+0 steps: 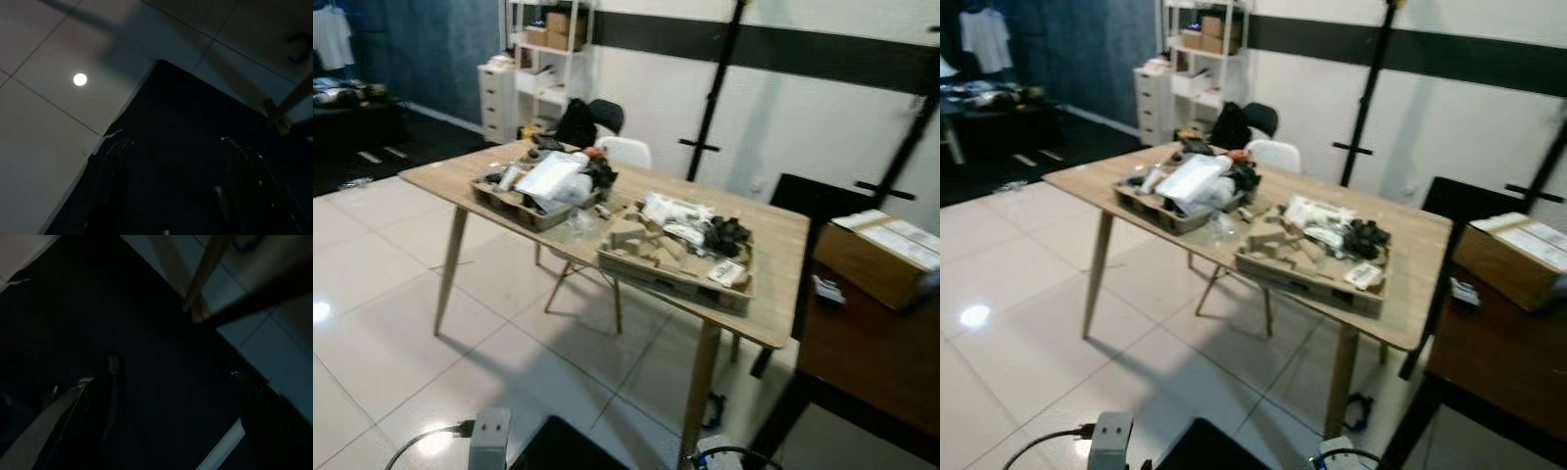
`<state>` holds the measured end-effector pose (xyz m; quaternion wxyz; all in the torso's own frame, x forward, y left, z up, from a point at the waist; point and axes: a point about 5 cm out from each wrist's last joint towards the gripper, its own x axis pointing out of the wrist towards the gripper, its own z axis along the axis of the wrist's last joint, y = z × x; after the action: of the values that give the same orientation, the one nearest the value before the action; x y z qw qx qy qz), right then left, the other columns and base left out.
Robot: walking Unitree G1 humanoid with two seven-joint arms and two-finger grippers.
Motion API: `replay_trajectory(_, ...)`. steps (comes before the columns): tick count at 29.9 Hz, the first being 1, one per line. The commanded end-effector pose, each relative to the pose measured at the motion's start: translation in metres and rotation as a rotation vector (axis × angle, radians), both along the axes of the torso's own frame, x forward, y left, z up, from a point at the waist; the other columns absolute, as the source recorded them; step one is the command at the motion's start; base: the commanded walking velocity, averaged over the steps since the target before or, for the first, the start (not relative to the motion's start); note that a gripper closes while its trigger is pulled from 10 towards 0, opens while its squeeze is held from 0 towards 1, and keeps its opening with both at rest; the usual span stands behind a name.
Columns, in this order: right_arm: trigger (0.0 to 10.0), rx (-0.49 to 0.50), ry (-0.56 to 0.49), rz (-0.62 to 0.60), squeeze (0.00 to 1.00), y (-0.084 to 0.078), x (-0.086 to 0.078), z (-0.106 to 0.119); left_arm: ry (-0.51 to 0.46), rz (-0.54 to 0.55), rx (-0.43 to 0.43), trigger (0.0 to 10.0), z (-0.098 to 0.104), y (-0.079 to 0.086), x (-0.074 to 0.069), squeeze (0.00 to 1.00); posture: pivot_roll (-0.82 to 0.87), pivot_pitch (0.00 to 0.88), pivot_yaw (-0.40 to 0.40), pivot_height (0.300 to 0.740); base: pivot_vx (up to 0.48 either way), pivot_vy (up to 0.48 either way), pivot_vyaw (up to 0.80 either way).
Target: Picking trash to rubbish bin
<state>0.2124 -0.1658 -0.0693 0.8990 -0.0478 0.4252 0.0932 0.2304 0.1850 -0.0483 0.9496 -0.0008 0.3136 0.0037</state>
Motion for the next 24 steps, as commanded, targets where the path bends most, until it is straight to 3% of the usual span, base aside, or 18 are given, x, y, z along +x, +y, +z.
replay_trajectory(1,10.0,-0.003,0.018,-0.014,0.00,-0.0025,-0.0036,-0.0022,0.024,-0.002,0.014,10.0,-0.0027,0.0027,-0.0035,0.00,0.06,0.026,-0.064,0.740,0.000,0.000,-0.80)
replay_trajectory(24,10.0,0.013,0.036,-0.037,0.00,0.0008,-0.0112,-0.0066,0.032,0.003,0.003,10.0,-0.0046,0.0043,-0.0069,0.00,0.06,0.032,-0.057,0.740,0.000,0.000,-0.80)
